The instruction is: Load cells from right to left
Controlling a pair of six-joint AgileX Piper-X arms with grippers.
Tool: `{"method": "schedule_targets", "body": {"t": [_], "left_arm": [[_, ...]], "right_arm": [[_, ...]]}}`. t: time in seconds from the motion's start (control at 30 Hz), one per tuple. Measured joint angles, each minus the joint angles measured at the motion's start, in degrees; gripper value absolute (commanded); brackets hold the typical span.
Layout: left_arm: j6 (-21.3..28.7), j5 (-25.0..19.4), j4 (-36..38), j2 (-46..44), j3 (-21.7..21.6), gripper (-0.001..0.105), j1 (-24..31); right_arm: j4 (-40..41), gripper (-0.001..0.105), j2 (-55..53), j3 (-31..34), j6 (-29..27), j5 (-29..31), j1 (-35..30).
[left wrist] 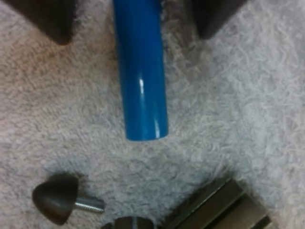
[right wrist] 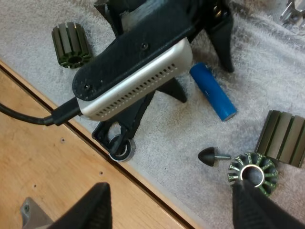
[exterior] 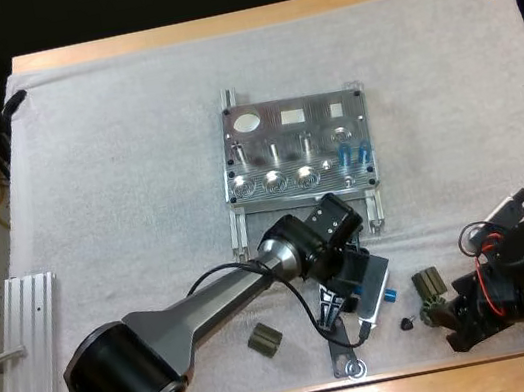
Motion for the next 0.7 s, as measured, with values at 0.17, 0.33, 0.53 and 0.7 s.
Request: {"method": "schedule_targets", "body": {"t": [0.17, 0.33, 0.53, 0.7], "left_arm": [[-0.3, 0.1, 0.9, 0.0, 0.0, 0.002, 0.0], [-7.1, -0.2, 0.5, -0.2, 0.0, 0.0, 0.0], [-9.8, -1.4, 1.5, -3.6, 0.0, 0.0, 0.0], [-10.1, -1.6, 6.0, -8.8, 0.0, 0.0, 0.0]], "right_arm": [[0.0, 0.055, 0.0, 0.0, 0.0, 0.0, 0.0], [0.0, 0.055, 0.0, 0.0, 0.7, 0.0, 0.0], [0.0, 0.055, 0.0, 0.0, 4.1, 0.1, 0.0], [0.2, 0.055, 0.0, -3.8, 7.1, 0.1, 0.0]]}}
